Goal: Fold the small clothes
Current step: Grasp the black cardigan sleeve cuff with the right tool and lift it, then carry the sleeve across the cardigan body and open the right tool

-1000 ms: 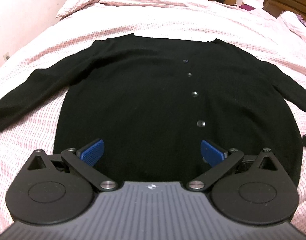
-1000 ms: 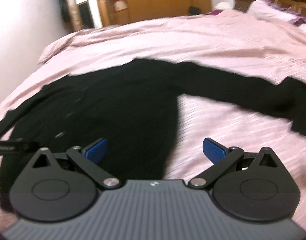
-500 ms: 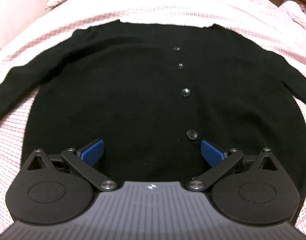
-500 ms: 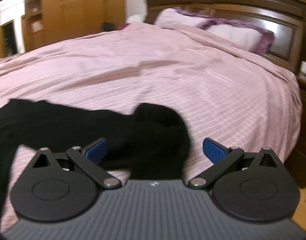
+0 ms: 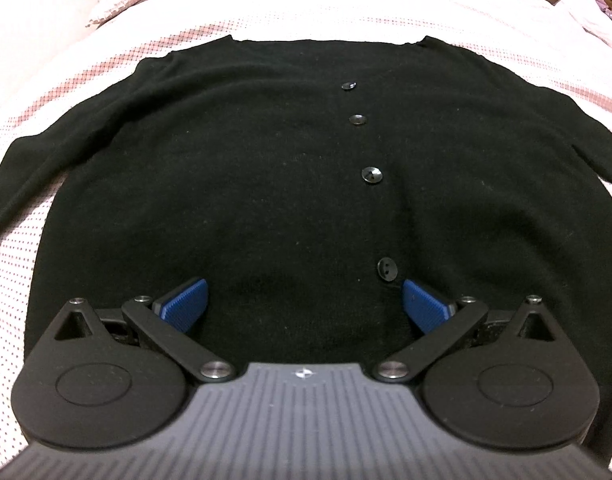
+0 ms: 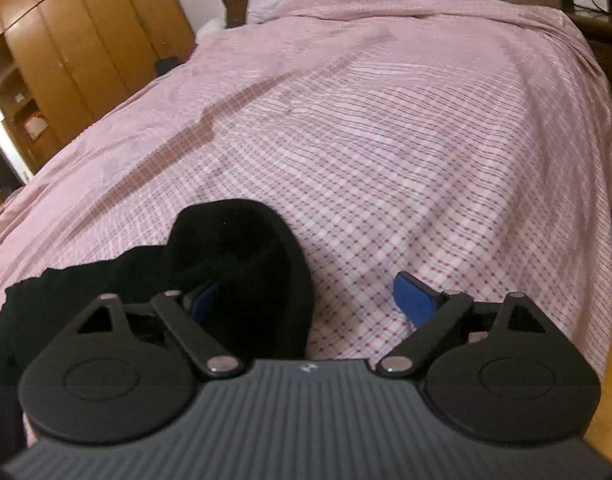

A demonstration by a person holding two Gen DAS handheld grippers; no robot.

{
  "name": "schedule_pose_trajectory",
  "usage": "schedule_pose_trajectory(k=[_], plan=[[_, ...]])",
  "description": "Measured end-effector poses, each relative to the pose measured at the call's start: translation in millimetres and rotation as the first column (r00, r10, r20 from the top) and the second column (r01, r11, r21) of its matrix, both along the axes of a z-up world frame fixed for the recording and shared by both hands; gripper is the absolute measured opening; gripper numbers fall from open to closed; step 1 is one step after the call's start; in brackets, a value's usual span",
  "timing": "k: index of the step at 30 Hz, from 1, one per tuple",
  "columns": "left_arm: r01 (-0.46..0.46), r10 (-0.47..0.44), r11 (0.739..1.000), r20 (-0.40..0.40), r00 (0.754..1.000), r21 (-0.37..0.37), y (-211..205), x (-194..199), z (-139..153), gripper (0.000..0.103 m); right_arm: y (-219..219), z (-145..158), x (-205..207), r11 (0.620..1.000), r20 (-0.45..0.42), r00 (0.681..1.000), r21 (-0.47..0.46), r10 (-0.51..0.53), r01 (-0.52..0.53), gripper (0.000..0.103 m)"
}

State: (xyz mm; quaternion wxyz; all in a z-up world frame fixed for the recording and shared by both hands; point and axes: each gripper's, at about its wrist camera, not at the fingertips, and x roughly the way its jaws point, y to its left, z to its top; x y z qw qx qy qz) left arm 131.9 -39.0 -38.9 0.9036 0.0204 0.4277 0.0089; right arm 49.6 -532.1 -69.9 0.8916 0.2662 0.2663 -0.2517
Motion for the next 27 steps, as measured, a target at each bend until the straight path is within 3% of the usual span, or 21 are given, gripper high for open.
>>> schedule_pose_trajectory(k=[5, 7, 9, 11, 21, 27], plan=[[-0.007, 0.007, 1.000, -0.003, 1.000, -0.008, 0.3, 1.1, -1.5, 0.103, 11.3, -3.2, 4.3, 0.997, 0.023, 0.997, -0.022, 0.079, -0.078, 0.069], [-0.010, 0.010, 1.000, -0.005, 1.000, -0.010, 0.1, 0.6, -1.4, 0.103, 11.1, -4.4, 2.3, 0.994, 0.048, 0.993, 0.000, 0.107, -0.107, 0.055], [-0.009, 0.009, 1.000, -0.003, 1.000, -0.008, -0.2, -0.3, -1.1, 0.103, 9.2, -5.4, 2.8, 0.989, 0.075, 0.988, 0.043, 0.136, -0.139, 0.030], [-0.005, 0.005, 1.000, 0.006, 1.000, -0.005, -0.3, -1.7, -1.2, 0.103, 10.4, -1.3, 3.9, 0.984, 0.092, 0.983, 0.061, 0.160, -0.166, 0.018], [0.029, -0.029, 1.000, 0.009, 1.000, 0.003, 1.7, -5.6, 5.3, 0.103, 43.9, 59.5, 22.9, 0.940, 0.184, 0.928, 0.042, 0.324, -0.337, 0.015], [0.055, -0.055, 0.998, 0.009, 0.998, 0.001, 5.6, -10.2, 15.5, 0.103, 72.8, 95.3, 39.8, 0.889, 0.267, 0.865, 0.059, 0.425, -0.455, 0.014]])
